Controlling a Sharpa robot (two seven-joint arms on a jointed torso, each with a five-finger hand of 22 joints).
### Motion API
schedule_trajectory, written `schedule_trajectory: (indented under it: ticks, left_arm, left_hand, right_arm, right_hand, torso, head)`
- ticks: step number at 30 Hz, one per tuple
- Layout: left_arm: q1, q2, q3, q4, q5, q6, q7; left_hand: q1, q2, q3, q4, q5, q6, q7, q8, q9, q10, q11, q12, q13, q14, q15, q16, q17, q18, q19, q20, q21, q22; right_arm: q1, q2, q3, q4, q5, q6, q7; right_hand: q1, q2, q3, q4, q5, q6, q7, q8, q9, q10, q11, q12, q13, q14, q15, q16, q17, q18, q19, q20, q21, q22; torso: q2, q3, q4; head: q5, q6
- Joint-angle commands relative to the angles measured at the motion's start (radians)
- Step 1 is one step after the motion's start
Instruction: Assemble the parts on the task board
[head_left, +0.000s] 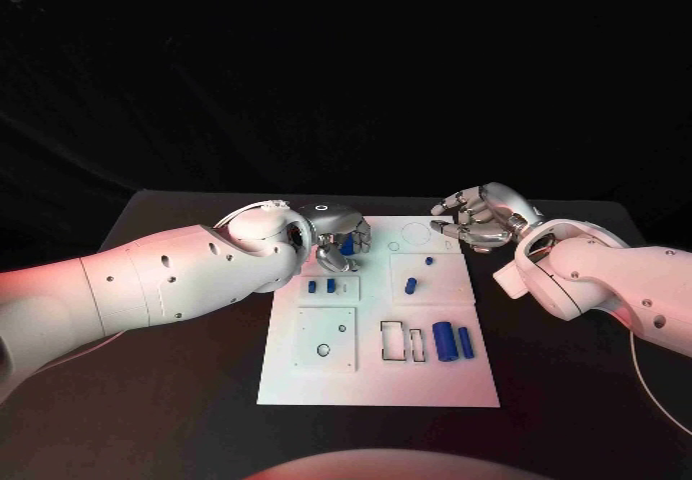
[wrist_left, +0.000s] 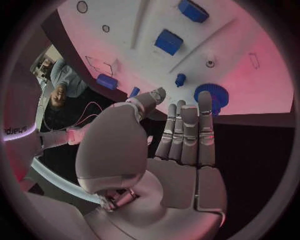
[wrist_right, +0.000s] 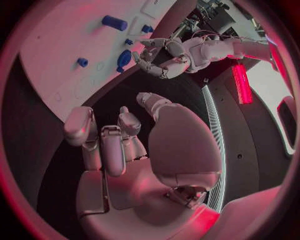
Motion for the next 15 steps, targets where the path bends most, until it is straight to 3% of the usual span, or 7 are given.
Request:
schedule_trajectory:
  ticks: [1,8,15]
  left_arm:
    - [0.000,0.006,0.000,-0.003,-0.040,0.061,0.003]
    - [0.000,0.022,0.000,-0.025,-0.046,0.101,-0.012]
    - [0.000,0.038,-0.002,-0.056,-0.047,0.112,-0.009]
  left_hand:
    - [-0.010,0.002,-0.007,0.000,0.005,0.006,0.004,-0.004,-0.002,-0.005,0.000,-0.006,-0.005,0.014,0.001,0.015,0.019,0.018,0.009,0.001,-0.001,0.002]
    - [-0.008,0.006,-0.010,-0.001,0.021,0.017,0.007,-0.008,-0.007,0.002,-0.001,-0.011,-0.018,0.037,-0.001,0.048,0.047,0.019,0.018,-0.001,0.004,0.011]
    - [-0.013,0.009,-0.014,0.002,0.027,0.024,0.009,-0.009,-0.009,0.004,-0.001,-0.014,-0.025,0.042,-0.001,0.058,0.052,0.018,0.022,-0.001,0.007,0.015]
  right_arm:
    - [-0.001,0.001,0.000,0.001,-0.007,-0.001,0.011]
    - [-0.001,0.001,0.000,0.001,-0.007,-0.001,0.011]
    - [-0.001,0.003,0.000,0.000,-0.007,0.000,0.011]
  right_hand:
    - [0.001,-0.007,0.008,0.001,0.006,-0.006,-0.001,0.006,0.001,-0.005,-0.002,-0.006,-0.001,0.050,-0.007,-0.003,0.063,0.012,-0.003,-0.001,-0.002,0.000]
    - [0.001,-0.007,0.008,0.001,0.006,-0.006,-0.001,0.006,0.001,-0.005,-0.002,-0.006,-0.001,0.050,-0.007,-0.003,0.063,0.012,-0.003,-0.001,-0.002,0.000]
    - [0.000,-0.007,0.008,0.001,0.010,-0.005,-0.001,0.006,0.002,-0.007,-0.002,-0.010,-0.006,0.050,-0.007,-0.004,0.063,0.012,-0.002,-0.002,-0.002,0.000]
  torso:
    - [0.000,0.0002,0.0001]
    - [-0.001,-0.0002,0.0026]
    - [0.000,-0.0005,-0.0009]
  head:
    - [-0.002,-0.002]
    - [-0.003,-0.005]
    - [-0.001,-0.004]
